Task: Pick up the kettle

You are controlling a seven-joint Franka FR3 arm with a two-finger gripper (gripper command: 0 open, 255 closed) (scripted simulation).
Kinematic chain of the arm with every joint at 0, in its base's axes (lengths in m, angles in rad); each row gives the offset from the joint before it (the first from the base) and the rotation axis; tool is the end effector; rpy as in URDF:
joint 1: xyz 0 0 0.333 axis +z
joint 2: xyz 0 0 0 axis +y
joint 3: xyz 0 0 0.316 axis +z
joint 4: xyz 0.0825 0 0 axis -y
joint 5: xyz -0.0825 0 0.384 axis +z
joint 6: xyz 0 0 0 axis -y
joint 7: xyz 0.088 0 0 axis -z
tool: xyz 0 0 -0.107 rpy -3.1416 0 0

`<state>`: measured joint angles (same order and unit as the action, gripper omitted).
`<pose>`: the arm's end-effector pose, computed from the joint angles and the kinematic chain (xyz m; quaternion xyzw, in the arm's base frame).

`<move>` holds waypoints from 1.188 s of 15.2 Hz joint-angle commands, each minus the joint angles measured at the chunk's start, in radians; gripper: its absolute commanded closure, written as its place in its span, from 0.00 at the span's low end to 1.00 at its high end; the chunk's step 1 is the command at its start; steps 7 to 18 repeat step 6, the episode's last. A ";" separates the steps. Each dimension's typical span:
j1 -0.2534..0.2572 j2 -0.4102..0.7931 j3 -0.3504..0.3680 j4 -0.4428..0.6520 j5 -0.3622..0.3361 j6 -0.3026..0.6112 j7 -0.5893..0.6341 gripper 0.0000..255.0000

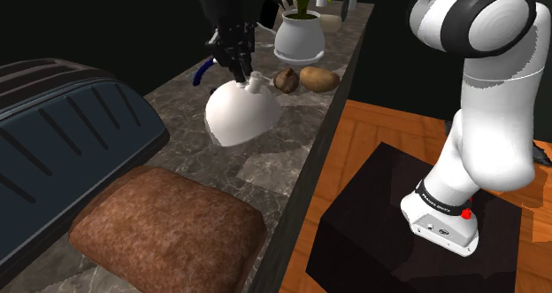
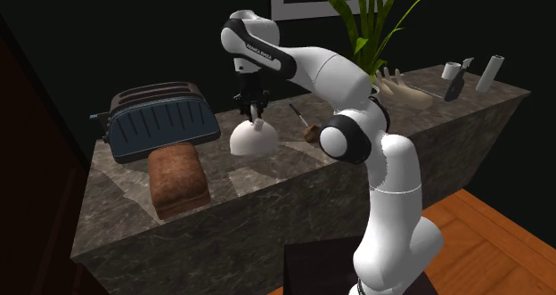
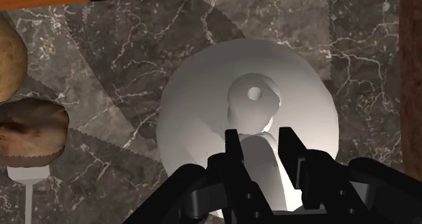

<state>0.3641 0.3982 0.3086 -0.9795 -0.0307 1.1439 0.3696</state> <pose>0.5138 0.3410 0.6305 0.9832 0.1403 -0.1160 0.0144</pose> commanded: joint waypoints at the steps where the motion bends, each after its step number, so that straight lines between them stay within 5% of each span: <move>1: 0.012 0.022 0.002 0.071 -0.006 -0.047 0.009 1.00; 5: 0.041 0.093 0.001 0.234 -0.025 -0.140 0.017 1.00; 18: 0.041 0.092 0.001 0.232 -0.025 -0.139 0.017 1.00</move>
